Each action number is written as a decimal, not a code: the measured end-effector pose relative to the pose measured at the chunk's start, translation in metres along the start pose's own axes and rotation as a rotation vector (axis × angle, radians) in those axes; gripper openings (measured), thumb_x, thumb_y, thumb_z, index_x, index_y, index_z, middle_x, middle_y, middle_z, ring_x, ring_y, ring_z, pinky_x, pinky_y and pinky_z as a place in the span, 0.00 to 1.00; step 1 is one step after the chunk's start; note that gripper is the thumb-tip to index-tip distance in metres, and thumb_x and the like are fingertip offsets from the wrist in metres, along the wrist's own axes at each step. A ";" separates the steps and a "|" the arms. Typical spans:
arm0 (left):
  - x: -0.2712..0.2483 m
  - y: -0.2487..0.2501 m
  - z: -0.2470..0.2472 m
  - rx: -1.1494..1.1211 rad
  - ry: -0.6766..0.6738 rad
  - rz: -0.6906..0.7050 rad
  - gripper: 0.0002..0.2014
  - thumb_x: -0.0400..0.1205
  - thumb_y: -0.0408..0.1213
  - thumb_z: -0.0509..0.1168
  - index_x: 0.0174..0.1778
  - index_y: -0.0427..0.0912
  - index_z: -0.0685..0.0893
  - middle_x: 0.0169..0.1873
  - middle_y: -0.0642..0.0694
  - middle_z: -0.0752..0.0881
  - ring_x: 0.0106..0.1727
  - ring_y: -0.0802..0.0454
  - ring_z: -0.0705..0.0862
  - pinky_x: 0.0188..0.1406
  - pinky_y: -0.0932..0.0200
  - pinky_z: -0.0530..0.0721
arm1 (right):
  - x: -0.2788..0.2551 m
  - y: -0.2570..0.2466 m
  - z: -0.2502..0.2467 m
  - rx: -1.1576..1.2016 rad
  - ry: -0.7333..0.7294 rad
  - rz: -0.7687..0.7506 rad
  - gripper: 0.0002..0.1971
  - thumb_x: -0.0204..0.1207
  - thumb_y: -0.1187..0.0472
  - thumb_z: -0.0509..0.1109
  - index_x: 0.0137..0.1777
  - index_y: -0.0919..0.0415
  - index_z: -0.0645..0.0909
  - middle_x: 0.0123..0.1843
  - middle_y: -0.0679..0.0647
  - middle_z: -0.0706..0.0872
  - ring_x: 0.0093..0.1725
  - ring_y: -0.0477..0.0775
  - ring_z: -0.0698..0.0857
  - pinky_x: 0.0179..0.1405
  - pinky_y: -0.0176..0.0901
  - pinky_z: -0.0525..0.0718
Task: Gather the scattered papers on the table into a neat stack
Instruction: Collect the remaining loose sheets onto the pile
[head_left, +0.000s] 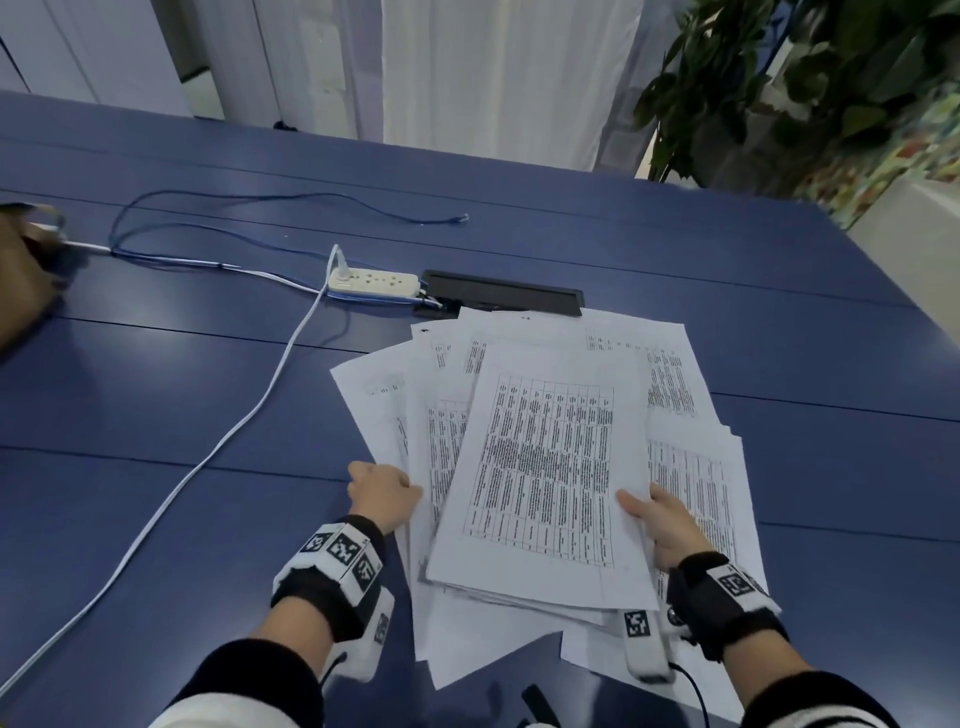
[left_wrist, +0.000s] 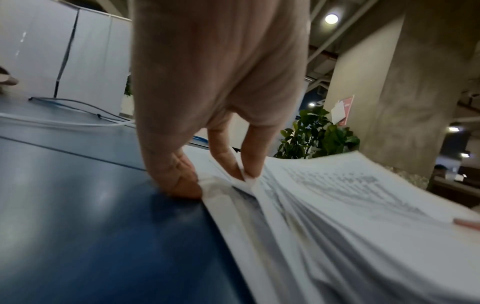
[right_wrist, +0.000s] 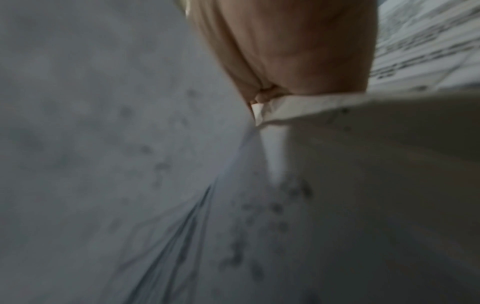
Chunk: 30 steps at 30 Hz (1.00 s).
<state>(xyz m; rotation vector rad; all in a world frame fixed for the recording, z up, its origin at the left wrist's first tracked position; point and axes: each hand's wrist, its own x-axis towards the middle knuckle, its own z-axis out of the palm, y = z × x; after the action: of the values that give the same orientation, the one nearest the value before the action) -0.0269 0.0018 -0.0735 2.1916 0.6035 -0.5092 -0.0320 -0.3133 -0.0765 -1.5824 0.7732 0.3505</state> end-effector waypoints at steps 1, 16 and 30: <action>-0.003 0.001 0.002 -0.031 0.016 0.001 0.18 0.79 0.38 0.63 0.23 0.44 0.71 0.60 0.38 0.64 0.63 0.34 0.75 0.70 0.53 0.72 | 0.000 0.002 0.000 0.005 0.000 0.007 0.20 0.78 0.65 0.68 0.69 0.67 0.72 0.64 0.64 0.83 0.61 0.66 0.83 0.67 0.67 0.77; -0.004 0.017 0.023 -0.072 0.137 0.000 0.12 0.76 0.42 0.68 0.29 0.42 0.78 0.62 0.36 0.75 0.64 0.36 0.70 0.58 0.53 0.72 | 0.000 0.005 0.000 0.044 -0.018 -0.048 0.16 0.79 0.67 0.66 0.66 0.69 0.75 0.61 0.66 0.84 0.58 0.66 0.84 0.64 0.63 0.79; -0.010 0.033 0.035 -0.437 0.184 0.082 0.32 0.75 0.24 0.68 0.73 0.37 0.62 0.69 0.35 0.58 0.55 0.44 0.72 0.56 0.61 0.73 | -0.001 0.005 -0.001 0.050 -0.036 -0.037 0.17 0.79 0.67 0.66 0.67 0.68 0.75 0.61 0.66 0.84 0.60 0.68 0.84 0.67 0.65 0.77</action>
<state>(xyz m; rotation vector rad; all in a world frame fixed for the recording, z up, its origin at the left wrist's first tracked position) -0.0217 -0.0472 -0.0697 1.8448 0.6501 -0.1151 -0.0363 -0.3136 -0.0797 -1.5379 0.7182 0.3297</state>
